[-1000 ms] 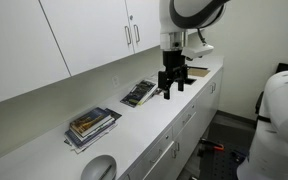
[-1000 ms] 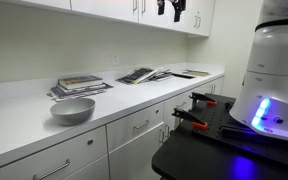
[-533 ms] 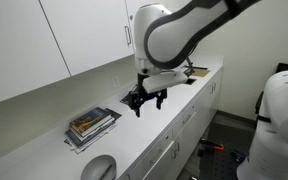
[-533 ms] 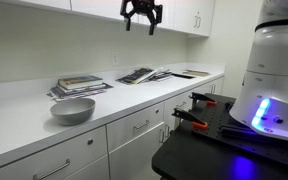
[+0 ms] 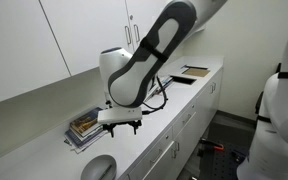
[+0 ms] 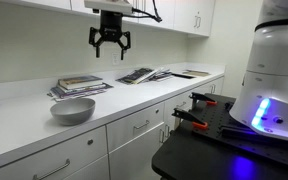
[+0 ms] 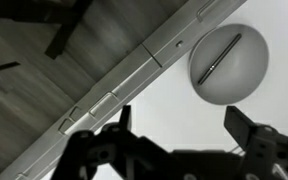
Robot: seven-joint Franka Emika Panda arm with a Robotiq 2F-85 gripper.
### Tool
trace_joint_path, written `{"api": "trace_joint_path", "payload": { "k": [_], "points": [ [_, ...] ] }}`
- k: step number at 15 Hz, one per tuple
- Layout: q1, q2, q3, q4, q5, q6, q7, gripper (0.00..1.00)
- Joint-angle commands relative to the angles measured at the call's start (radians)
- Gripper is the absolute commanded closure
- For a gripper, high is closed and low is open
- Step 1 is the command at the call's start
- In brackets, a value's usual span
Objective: Remove the pen from the bowl and put it on the counter
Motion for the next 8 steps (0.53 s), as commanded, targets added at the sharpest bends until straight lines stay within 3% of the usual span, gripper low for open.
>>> {"api": "trace_joint_path", "payload": {
  "k": [1, 8],
  "points": [
    [0.095, 0.144, -0.074, 0.097, -0.018, 0.028, 0.141, 0.00],
    [0.299, 0.424, -0.244, 0.280, -0.028, 0.131, 0.360, 0.00]
  ]
}}
